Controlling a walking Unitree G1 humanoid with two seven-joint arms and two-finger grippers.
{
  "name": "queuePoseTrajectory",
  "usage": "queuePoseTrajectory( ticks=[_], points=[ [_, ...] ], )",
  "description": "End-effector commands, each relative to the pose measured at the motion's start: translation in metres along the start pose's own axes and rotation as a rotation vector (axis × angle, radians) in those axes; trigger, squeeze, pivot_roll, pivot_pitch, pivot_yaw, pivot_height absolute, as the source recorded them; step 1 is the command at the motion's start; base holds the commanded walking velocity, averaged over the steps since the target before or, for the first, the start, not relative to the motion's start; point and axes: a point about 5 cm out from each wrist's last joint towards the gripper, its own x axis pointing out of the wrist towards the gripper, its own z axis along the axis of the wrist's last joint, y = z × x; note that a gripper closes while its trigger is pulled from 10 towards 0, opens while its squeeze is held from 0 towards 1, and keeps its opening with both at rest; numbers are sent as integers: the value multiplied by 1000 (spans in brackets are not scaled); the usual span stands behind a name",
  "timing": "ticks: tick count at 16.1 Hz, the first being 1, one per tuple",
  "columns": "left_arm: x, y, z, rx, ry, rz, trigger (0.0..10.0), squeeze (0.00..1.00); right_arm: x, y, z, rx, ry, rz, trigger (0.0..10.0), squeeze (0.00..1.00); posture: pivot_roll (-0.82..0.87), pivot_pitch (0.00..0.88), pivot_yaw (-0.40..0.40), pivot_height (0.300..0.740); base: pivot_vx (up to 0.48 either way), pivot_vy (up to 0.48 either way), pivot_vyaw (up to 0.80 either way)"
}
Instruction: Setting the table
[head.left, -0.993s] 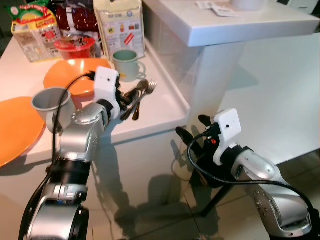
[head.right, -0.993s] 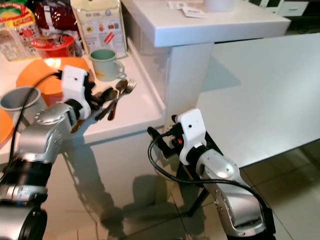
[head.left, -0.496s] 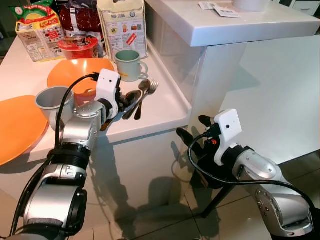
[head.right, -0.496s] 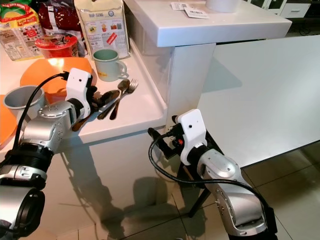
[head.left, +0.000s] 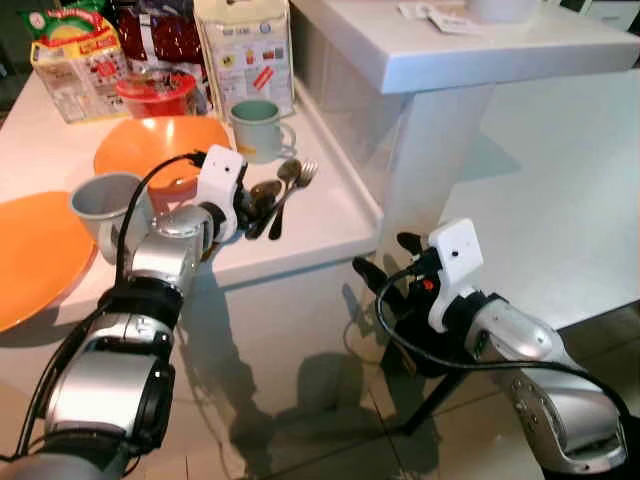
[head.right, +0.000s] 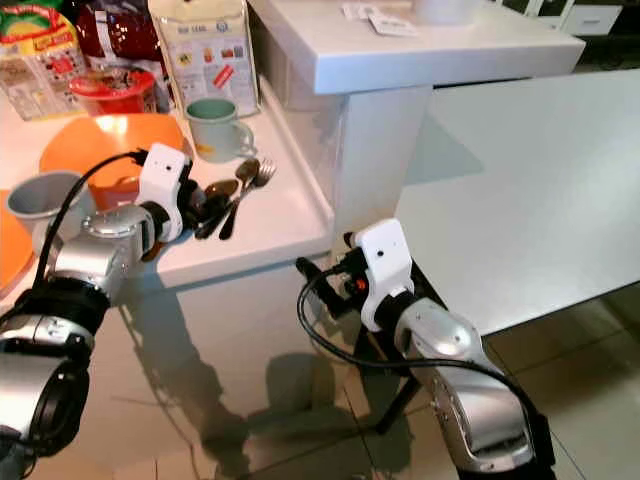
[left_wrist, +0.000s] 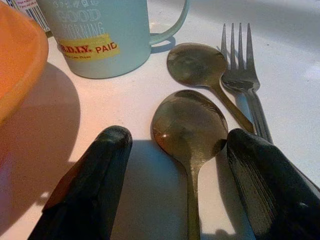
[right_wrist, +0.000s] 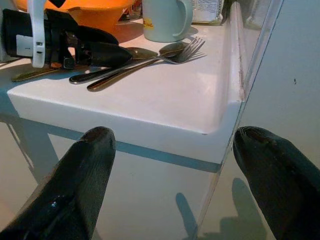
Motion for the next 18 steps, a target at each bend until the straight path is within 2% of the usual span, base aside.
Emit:
queuePoseTrajectory(
  ticks=[1, 3, 5, 6, 7, 13, 18],
  points=[
    [1, 1, -2, 23, 29, 3, 10000, 0, 1, 3, 7, -17, -14, 21, 10000, 0, -64, 0, -24, 740, 0, 0, 0],
    [1, 3, -2, -10, 35, -3, 10000, 0, 1, 3, 8, -21, -10, 28, 10000, 0, -67, 0, -23, 740, 0, 0, 0],
    [2, 2, -7, -27, 81, -48, 9882, 0, 1, 4, 7, -26, -3, 39, 10000, 0, -67, 0, -24, 740, 0, 0, 0],
    [2, 1, -8, -33, 96, -61, 4078, 0, 1, 4, 7, -27, 0, 43, 10000, 0, -67, 0, -24, 740, 0, 0, 0],
    [2, 0, -10, -44, 117, -72, 0, 0, 1, 5, 7, -29, 3, 47, 10000, 0, -67, 0, -24, 740, 0, 0, 0],
    [1, 1, -18, -57, 225, -95, 0, 0, 2, 5, 6, -41, 18, 58, 10000, 0, -66, 0, -25, 740, 0, 0, 0],
    [0, 3, -21, -55, 254, -91, 0, 0, 2, 6, 5, -44, 22, 60, 10000, 0, -67, 0, -24, 740, 0, 0, 0]
  ],
)
